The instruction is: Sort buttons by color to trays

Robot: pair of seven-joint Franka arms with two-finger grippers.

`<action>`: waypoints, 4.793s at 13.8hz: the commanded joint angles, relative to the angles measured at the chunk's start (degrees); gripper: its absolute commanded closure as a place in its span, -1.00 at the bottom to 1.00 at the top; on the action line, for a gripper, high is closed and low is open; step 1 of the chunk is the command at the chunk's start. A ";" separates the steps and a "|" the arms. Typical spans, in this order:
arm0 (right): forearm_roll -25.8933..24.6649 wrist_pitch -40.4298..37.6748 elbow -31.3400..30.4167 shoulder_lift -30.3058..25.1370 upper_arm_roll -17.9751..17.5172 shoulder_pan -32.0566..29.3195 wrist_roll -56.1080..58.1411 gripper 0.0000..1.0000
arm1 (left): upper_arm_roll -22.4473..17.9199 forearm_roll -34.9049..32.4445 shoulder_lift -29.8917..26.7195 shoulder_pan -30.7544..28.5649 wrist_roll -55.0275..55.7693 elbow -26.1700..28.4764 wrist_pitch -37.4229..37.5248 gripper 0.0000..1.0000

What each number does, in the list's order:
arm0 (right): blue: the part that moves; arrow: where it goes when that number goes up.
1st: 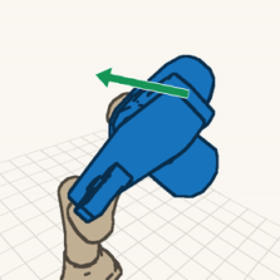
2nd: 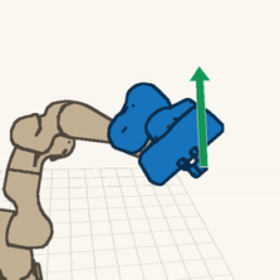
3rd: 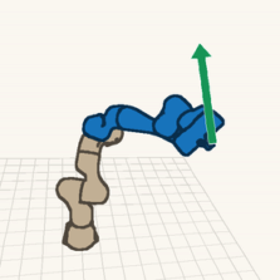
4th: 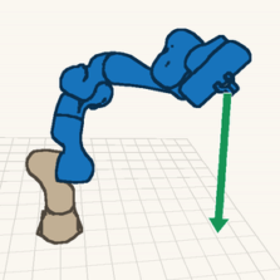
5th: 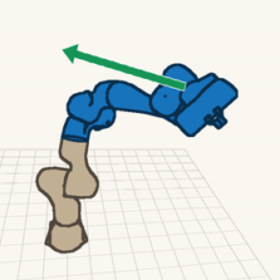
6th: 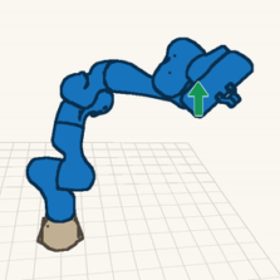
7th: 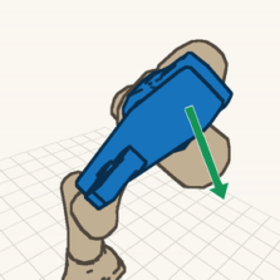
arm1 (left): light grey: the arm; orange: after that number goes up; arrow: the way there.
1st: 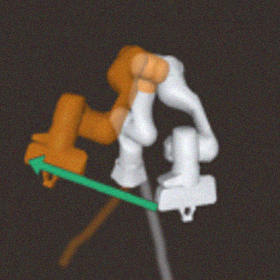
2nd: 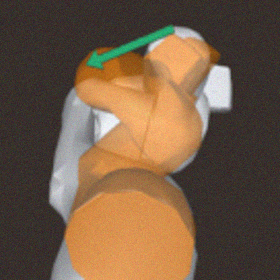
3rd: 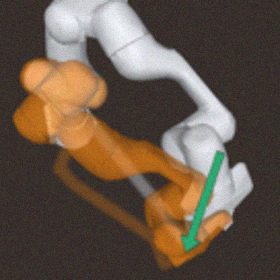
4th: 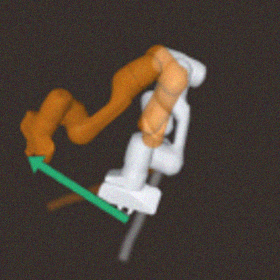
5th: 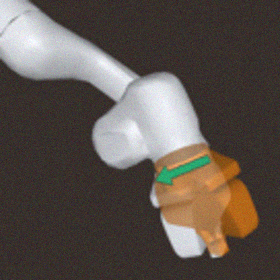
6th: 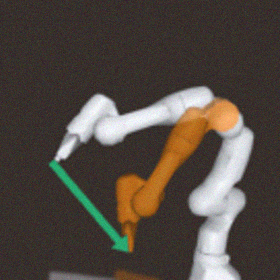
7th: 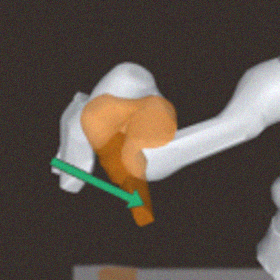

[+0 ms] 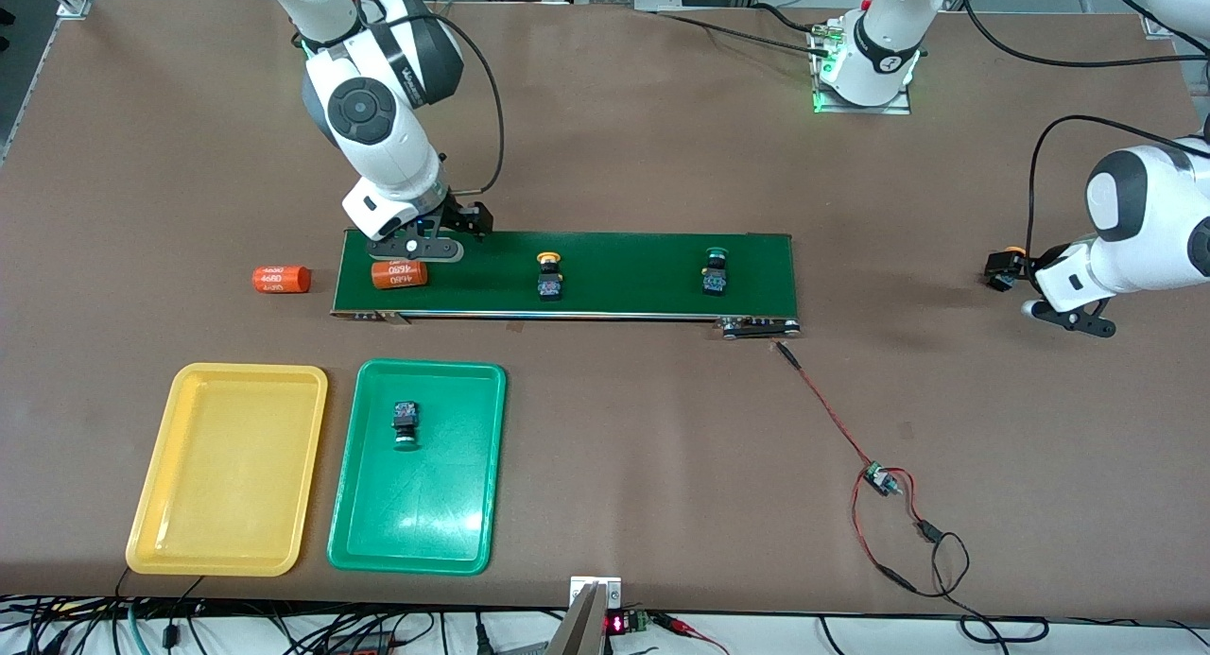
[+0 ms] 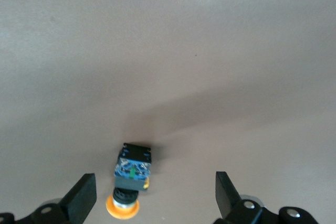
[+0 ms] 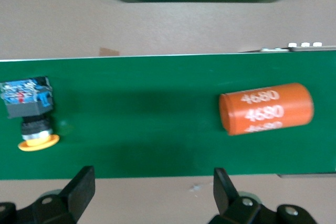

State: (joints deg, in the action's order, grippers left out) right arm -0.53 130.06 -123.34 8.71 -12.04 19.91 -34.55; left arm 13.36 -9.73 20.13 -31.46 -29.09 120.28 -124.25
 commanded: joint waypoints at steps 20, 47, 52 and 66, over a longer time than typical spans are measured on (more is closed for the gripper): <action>-3.86 12.23 -0.06 6.31 0.70 4.17 -6.23 -1.00 | 0.44 -1.52 1.67 -6.77 -29.08 6.55 -11.89 -1.00; -7.21 9.37 4.32 7.56 5.61 3.30 -4.65 0.89 | -0.36 -0.46 -2.98 -2.92 -28.07 7.34 -14.36 1.00; -7.29 -3.40 9.52 1.41 8.17 -6.08 13.41 0.86 | 2.00 1.37 -8.69 8.85 -8.56 7.08 -5.49 1.00; -5.63 10.74 26.56 20.98 9.13 -30.81 62.24 0.82 | 18.89 3.76 -8.09 22.57 53.15 3.03 -1.87 1.00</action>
State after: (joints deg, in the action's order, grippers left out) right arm -7.00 140.59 -102.05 25.26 -1.72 -9.77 25.55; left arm 32.45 -6.60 11.08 -11.73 18.23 124.61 -126.92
